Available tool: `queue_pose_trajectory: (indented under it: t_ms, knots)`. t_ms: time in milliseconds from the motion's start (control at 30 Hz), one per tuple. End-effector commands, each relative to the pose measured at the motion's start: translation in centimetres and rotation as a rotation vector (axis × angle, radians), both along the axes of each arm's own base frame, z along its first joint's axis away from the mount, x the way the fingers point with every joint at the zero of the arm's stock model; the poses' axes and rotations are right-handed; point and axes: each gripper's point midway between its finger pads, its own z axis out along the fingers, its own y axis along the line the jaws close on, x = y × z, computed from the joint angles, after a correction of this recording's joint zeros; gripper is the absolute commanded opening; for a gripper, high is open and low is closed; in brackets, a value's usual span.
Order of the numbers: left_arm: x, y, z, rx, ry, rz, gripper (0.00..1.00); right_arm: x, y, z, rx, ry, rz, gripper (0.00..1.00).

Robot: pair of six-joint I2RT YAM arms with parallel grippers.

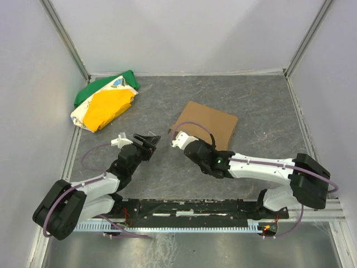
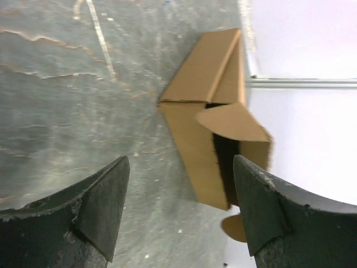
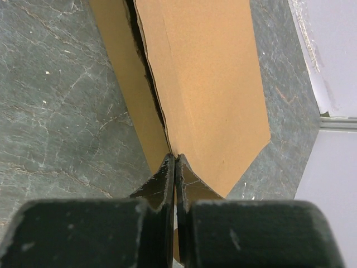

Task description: Fold the paper box

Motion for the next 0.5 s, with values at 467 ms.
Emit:
queue_pose_trajectory:
  t_ms: [467]
  knots:
    - [5.5, -1.9, 7.3, -0.037, -0.172, 0.035, 0.82, 2.5, 1.7, 0.2, -0.140, -0.165, -0.080, 0.02]
